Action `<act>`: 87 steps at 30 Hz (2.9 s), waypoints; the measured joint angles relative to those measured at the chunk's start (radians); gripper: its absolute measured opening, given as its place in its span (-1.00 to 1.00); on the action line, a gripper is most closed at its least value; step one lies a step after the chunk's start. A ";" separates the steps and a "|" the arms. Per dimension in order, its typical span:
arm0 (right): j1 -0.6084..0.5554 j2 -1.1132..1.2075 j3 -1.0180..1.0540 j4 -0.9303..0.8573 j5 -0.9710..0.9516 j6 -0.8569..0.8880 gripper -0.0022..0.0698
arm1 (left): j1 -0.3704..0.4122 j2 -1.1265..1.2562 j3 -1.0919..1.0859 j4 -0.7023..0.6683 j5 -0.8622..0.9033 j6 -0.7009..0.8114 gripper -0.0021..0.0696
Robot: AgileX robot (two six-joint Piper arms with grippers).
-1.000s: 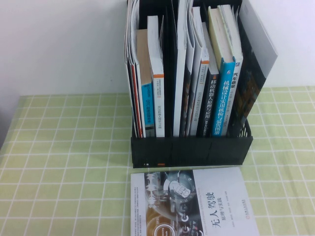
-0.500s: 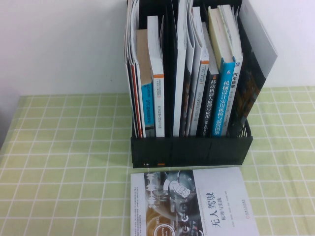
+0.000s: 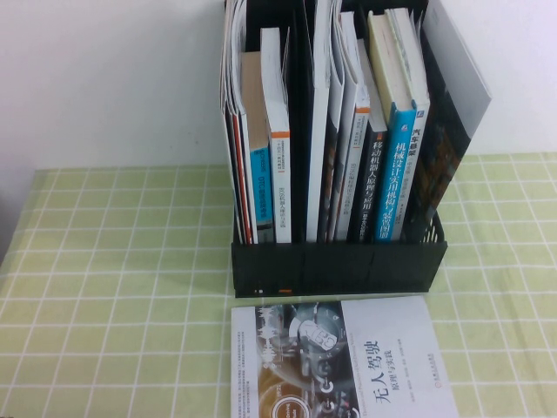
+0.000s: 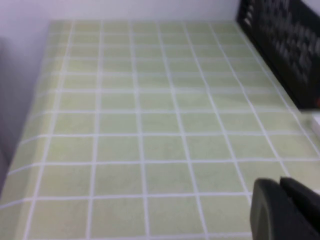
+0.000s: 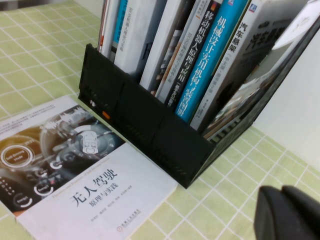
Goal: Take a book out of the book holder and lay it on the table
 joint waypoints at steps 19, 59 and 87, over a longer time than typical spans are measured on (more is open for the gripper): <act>0.000 0.000 0.000 0.000 0.002 0.000 -0.94 | 0.006 0.000 0.008 0.086 -0.050 -0.145 -0.95; -1.211 -0.175 0.254 1.176 -0.779 -0.805 -0.94 | 0.006 0.000 0.008 0.086 -0.051 -0.147 -0.95; -1.446 -0.241 0.455 1.044 -0.566 -0.694 -0.94 | 0.006 0.000 0.008 0.086 -0.051 -0.147 -0.95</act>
